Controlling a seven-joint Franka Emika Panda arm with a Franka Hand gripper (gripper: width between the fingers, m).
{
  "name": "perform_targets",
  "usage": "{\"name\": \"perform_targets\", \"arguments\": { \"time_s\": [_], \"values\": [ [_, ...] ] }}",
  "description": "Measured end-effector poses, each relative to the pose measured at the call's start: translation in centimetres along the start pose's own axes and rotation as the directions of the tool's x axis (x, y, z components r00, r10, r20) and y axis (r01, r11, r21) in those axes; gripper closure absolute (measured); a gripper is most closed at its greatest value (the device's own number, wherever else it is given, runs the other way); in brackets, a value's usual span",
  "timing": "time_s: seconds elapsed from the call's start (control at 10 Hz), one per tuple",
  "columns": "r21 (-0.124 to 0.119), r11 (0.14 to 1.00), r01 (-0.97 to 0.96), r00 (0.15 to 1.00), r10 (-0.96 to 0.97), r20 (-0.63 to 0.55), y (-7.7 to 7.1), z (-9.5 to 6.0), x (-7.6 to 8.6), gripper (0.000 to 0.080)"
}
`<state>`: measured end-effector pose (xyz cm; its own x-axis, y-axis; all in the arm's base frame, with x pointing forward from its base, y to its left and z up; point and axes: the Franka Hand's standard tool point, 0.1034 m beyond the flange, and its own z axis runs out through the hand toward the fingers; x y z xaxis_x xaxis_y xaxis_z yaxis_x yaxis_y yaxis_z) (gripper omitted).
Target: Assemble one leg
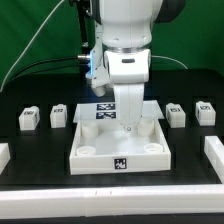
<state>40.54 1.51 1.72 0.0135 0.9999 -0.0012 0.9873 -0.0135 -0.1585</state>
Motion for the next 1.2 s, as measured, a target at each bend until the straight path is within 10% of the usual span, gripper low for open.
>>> {"name": "perform_targets", "arguments": {
  "time_s": [0.4,1.0,1.2],
  "values": [
    [0.014,1.0,-0.014,1.0,0.014,-0.002,-0.12,0.8,0.18,0.015],
    [0.007,1.0,-0.016,1.0,0.017,-0.003,0.01,0.73,0.08,0.0724],
    [0.006,1.0,-0.017,1.0,0.017,-0.003,0.03,0.72,0.07,0.0723]
  ]
}}
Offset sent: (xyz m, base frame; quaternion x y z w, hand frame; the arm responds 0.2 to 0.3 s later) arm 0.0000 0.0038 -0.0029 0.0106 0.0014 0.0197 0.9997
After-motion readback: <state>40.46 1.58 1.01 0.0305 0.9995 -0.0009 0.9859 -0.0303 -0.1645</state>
